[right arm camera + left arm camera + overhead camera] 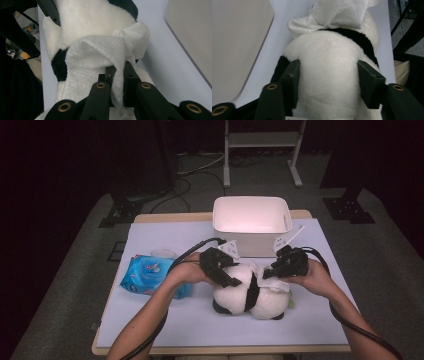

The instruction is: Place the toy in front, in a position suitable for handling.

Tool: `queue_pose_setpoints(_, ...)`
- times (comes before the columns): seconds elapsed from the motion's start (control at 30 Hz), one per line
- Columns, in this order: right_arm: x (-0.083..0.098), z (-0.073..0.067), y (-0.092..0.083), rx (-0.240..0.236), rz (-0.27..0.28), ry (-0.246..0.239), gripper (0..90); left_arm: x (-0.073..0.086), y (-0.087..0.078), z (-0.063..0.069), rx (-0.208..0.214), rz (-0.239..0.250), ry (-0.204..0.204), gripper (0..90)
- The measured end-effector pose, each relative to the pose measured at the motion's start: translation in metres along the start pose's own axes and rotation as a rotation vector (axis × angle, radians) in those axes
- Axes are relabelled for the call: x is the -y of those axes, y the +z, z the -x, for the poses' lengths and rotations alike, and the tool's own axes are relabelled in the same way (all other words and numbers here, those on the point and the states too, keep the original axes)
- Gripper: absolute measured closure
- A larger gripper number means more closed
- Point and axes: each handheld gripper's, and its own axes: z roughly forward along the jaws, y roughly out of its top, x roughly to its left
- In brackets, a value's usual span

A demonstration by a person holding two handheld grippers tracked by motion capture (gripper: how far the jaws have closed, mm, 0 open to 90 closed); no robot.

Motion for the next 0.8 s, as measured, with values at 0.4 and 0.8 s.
queue_pose_setpoints(0.4, 0.003, -0.037, 0.004, -0.01, -0.001, -0.08, 85.1, -0.012, -0.011, 0.007, 0.015, -0.022, -0.072, 14.2)
queue_pose_setpoints(0.8, 0.006, -0.058, 0.008, -0.005, -0.023, -0.145, 85.4, -0.007, -0.001, 0.013, 0.105, -0.083, -0.082, 10.2)
